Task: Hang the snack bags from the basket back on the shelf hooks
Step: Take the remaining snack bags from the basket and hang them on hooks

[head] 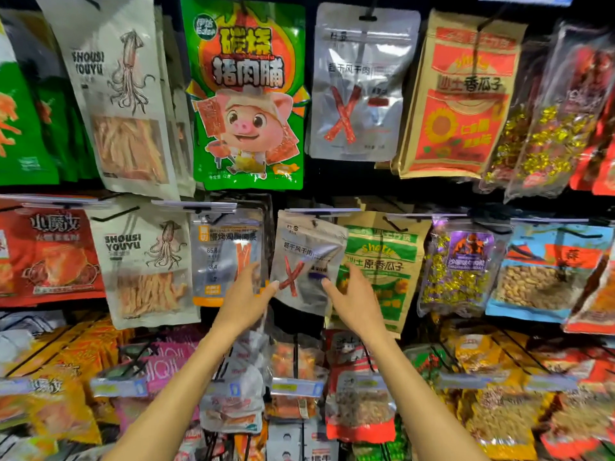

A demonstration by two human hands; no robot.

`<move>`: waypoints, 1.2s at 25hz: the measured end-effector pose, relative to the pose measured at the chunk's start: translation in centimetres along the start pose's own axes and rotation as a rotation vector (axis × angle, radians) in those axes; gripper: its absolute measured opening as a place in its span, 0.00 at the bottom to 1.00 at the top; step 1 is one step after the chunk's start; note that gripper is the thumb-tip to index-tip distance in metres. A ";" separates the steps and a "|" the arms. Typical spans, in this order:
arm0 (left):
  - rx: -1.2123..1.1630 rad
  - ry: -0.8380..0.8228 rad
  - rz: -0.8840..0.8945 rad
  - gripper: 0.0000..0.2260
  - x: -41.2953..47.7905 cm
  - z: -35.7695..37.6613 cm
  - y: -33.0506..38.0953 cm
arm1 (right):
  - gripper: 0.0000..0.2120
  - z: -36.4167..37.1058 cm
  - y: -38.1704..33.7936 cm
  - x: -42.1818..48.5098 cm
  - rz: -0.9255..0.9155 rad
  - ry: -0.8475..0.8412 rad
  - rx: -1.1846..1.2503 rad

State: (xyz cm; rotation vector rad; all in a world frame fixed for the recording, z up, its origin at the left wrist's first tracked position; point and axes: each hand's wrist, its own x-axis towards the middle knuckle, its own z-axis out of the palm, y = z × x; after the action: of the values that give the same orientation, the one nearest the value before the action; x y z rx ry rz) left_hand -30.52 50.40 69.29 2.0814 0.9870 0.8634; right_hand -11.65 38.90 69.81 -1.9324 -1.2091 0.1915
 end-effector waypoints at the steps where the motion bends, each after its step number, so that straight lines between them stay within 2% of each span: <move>1: -0.118 0.001 -0.023 0.31 0.4 0.2 -0.2 | 0.37 0.6 0.3 0.4 0.022 -0.021 0.164; 2: -0.209 -0.010 -0.039 0.31 0.8 0.4 -0.5 | 0.34 1.1 0.4 0.7 0.038 -0.046 0.296; 4: -0.318 -0.041 -0.046 0.28 1.8 1.2 -1.2 | 0.22 1.8 0.7 0.9 0.048 -0.081 0.502; 6: -0.405 -0.076 -0.046 0.23 2.3 1.9 -1.4 | 0.16 2.3 0.9 0.9 0.062 -0.060 0.596; 8: -0.477 -0.060 -0.040 0.18 2.8 2.6 -1.3 | 0.12 2.5 1.2 1.1 0.070 -0.044 0.590; 11: -0.447 0.054 -0.004 0.07 3.4 2.9 -1.2 | 0.16 2.4 1.6 1.2 0.038 -0.040 0.582; 13: -0.422 0.104 0.027 0.03 3.8 2.7 -1.2 | 0.18 2.3 1.8 1.3 0.034 -0.038 0.597; 18: -0.477 -0.086 0.072 0.11 4.1 2.7 -1.8 | 0.21 2.3 2.3 1.8 0.023 -0.077 0.576; 22: -0.442 -0.001 0.062 0.11 4.5 3.1 -2.1 | 0.08 1.9 1.8 2.2 0.008 -0.062 0.556; 24: -0.447 0.018 0.060 0.12 4.9 3.1 -1.9 | 0.06 1.9 1.5 2.6 0.015 -0.061 0.566; 30: -0.385 0.043 0.041 0.10 5.2 3.0 -1.4 | 0.15 2.0 0.8 3.0 0.009 -0.061 0.550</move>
State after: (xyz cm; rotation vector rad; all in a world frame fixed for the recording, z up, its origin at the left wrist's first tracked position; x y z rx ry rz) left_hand -26.16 54.51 68.01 1.7653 0.7337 1.0328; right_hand -10.57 42.28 68.73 -1.4579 -1.0494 0.5319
